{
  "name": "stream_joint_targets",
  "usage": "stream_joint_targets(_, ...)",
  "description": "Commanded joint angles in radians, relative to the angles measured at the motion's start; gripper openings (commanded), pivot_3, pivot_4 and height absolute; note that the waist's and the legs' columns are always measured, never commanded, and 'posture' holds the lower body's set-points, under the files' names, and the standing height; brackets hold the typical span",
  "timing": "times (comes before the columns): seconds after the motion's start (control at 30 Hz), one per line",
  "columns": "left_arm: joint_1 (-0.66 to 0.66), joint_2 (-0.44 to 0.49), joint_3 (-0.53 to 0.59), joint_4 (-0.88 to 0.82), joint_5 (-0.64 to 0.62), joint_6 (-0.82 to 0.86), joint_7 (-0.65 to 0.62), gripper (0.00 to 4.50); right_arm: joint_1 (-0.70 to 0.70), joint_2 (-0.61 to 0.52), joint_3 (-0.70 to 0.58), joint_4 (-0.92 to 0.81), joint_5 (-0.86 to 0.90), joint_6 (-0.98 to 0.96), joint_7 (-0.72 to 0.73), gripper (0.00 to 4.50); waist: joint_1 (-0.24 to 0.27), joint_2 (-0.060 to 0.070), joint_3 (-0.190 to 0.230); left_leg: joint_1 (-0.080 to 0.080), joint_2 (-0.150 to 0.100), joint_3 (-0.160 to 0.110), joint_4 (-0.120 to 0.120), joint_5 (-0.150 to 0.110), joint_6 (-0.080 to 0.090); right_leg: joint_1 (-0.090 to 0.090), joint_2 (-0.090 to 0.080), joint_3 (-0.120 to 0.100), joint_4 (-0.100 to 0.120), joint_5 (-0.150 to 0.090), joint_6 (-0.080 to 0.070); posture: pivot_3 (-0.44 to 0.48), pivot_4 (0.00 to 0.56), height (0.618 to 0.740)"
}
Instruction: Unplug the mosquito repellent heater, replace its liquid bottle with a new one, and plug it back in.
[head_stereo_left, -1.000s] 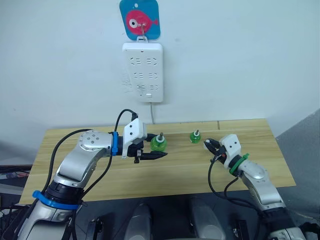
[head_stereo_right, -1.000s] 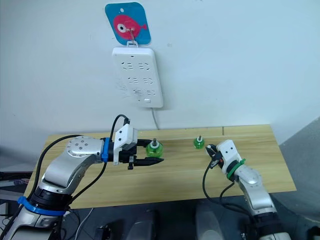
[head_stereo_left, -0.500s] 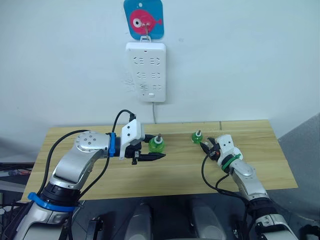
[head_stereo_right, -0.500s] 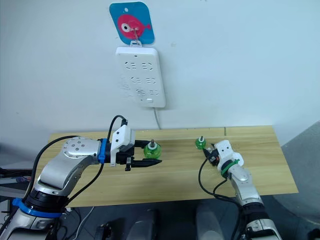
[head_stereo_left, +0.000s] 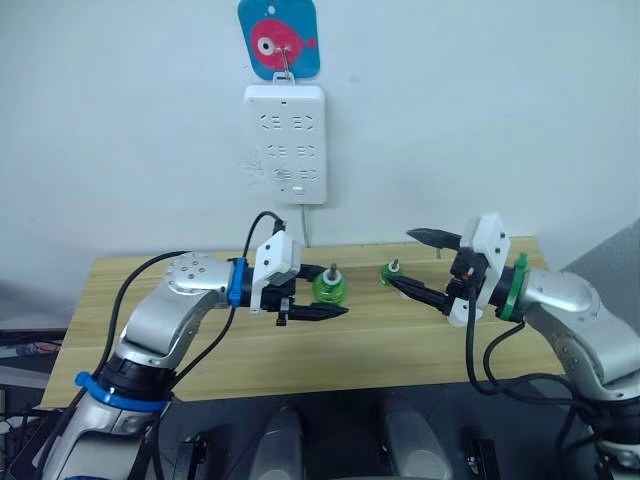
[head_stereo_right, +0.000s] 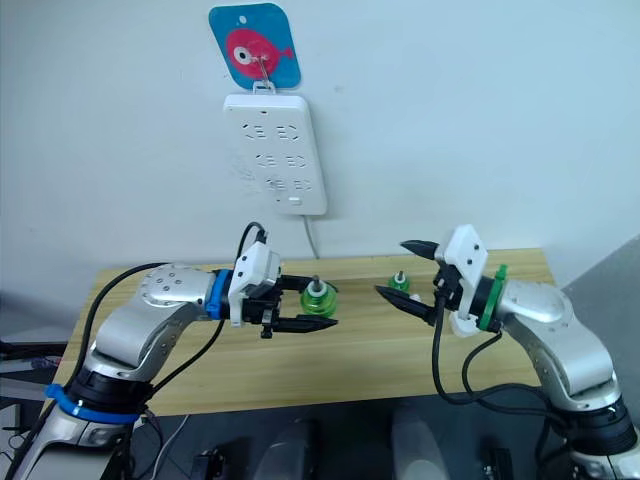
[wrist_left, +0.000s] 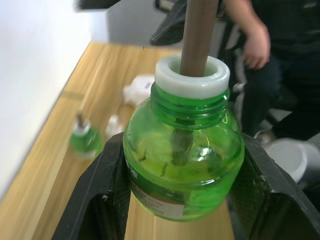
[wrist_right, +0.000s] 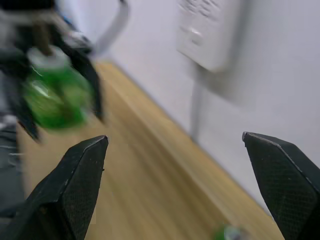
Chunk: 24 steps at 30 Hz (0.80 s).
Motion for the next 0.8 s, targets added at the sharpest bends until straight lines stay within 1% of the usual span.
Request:
stream_joint_targets(0.03,-0.048,-0.036,-0.001,0.019,-0.015,-0.004,0.003,2.27,-0.087,-0.013,0.01,-0.059,0.171,0.162,0.048,4.5,0.0,0.0,0.0,0.0,0.0,0.0,0.0,0.0,0.0,0.0,0.0,0.0,0.0,0.0,0.0,-0.137,0.251,0.74)
stream_joint_targets(0.17,-0.076,-0.053,-0.007,0.057,0.003,-0.021,-0.01,2.27,-0.157,0.007,0.034,-0.05,0.208,0.213,0.053,4.5,0.001,0.0,0.0,-0.001,0.0,-0.001,0.0,-0.001,0.002,0.0,-0.001,-0.002,-0.004,0.0,0.0,-0.132,0.244,0.74)
stream_joint_targets(0.33,-0.095,-0.063,-0.012,0.082,0.013,-0.038,-0.016,2.27,-0.208,0.074,0.091,-0.008,0.15,0.188,0.025,4.5,0.0,0.0,0.0,-0.002,0.0,-0.001,-0.001,-0.001,0.002,0.0,-0.001,-0.002,-0.006,0.0,0.0,-0.128,0.236,0.74)
stream_joint_targets(0.5,-0.102,-0.073,-0.015,0.087,0.018,-0.047,-0.017,2.27,-0.22,0.11,0.123,0.034,0.09,0.151,0.029,4.5,0.0,0.0,0.0,-0.002,0.0,-0.001,-0.001,-0.001,0.002,0.0,-0.001,-0.002,-0.006,0.0,0.0,-0.127,0.234,0.74)
stream_joint_targets(0.6,-0.103,-0.075,-0.013,0.089,0.02,-0.053,-0.018,2.27,-0.22,0.11,0.132,0.044,0.071,0.137,0.047,3.94,0.0,0.0,0.0,-0.002,0.0,-0.001,-0.001,-0.001,0.002,0.0,-0.001,-0.002,-0.006,0.0,0.0,-0.124,0.233,0.74)
stream_joint_targets(0.8,-0.107,-0.082,-0.003,0.098,0.022,-0.065,-0.005,2.27,-0.209,0.088,0.158,0.05,0.012,0.085,0.094,1.66,0.0,0.0,0.0,-0.002,0.0,-0.001,-0.001,-0.001,0.002,0.0,-0.001,-0.002,-0.006,0.0,0.0,-0.121,0.229,0.74)
